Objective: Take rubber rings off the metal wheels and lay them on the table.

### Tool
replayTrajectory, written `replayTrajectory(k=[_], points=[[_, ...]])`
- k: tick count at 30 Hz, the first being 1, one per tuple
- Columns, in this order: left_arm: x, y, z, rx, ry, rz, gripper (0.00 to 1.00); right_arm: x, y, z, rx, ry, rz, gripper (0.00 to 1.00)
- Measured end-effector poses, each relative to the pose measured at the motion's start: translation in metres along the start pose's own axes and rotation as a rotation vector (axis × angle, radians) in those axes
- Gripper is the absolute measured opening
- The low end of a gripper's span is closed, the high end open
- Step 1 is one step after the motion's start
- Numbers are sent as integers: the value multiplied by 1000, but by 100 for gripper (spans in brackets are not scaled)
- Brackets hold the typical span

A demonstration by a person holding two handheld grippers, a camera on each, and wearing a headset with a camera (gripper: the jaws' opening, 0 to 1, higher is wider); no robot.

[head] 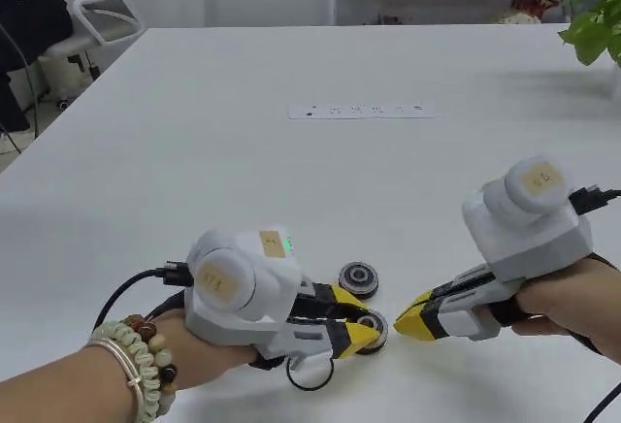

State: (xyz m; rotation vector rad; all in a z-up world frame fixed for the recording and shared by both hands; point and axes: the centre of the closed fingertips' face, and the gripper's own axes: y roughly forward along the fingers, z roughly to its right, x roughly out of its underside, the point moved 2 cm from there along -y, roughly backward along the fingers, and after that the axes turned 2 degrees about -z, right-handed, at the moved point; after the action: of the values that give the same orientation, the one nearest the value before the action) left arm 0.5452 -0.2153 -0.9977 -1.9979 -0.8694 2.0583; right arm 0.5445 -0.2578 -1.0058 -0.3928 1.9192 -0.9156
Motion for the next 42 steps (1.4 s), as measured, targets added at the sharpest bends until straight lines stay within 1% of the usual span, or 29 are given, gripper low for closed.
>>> replayTrajectory(k=[2, 3, 4, 6, 8, 10, 11, 14, 16, 17, 19, 22, 27, 29, 31, 35, 36, 37, 42], points=[[0, 0, 0, 0, -1, 0, 14, -2, 2, -4, -17, -26, 9, 9], [0, 0, 0, -1, -1, 0, 14, 0, 3, -5, -19, -56, -4, 11], [0, 0, 0, -1, -2, 1, 14, 0, 4, -5, -14, -71, -3, 12], [0, 0, 0, -1, -3, 1, 14, 2, 7, -7, -13, -90, -11, 16], [0, 0, 0, -1, -3, 1, 14, 2, 10, -8, -11, -109, -8, 21], [0, 0, 0, -1, -3, 1, 14, 2, 13, -8, -5, -136, -6, 23], [0, 0, 0, -1, -3, 0, 14, 1, 14, -8, 1, -153, 3, 22], [0, 0, 0, -1, -3, 0, 14, -2, 15, -8, 13, -176, 14, 25], [0, 0, 0, -1, -3, 0, 14, -5, 16, -11, 2, -175, 36, 27], [0, 0, 0, -1, -4, 0, 14, -6, 16, -11, -2, -172, 42, 26], [0, 0, -1, -2, -4, 0, 14, -7, 16, -9, 12, -194, 43, 24], [0, 0, 0, -2, -4, 1, 14, -5, 16, -10, 6, -188, 39, 23], [1, -1, -1, -5, -7, 0, 14, -3, 14, -9, 2, -189, 29, 18], [1, -1, -1, -8, -8, 0, 14, -1, 13, -8, 8, -204, 14, 14], [1, -2, -3, -13, -13, 0, 14, 0, 13, -8, 7, -194, 14, 10], [1, -2, -3, -16, -15, -1, 14, -1, 13, -8, 11, -211, 12, 8], [1, -2, -3, -17, -16, -2, 14, 0, 12, -7, 16, -212, 9, 6], [1, -2, -3, -17, -17, -2, 14, 0, 12, -6, 23, -212, 7, 0], [1, -2, -3, -18, -18, -2, 14, -1, 10, -1, 39, -188, 19, 0]])
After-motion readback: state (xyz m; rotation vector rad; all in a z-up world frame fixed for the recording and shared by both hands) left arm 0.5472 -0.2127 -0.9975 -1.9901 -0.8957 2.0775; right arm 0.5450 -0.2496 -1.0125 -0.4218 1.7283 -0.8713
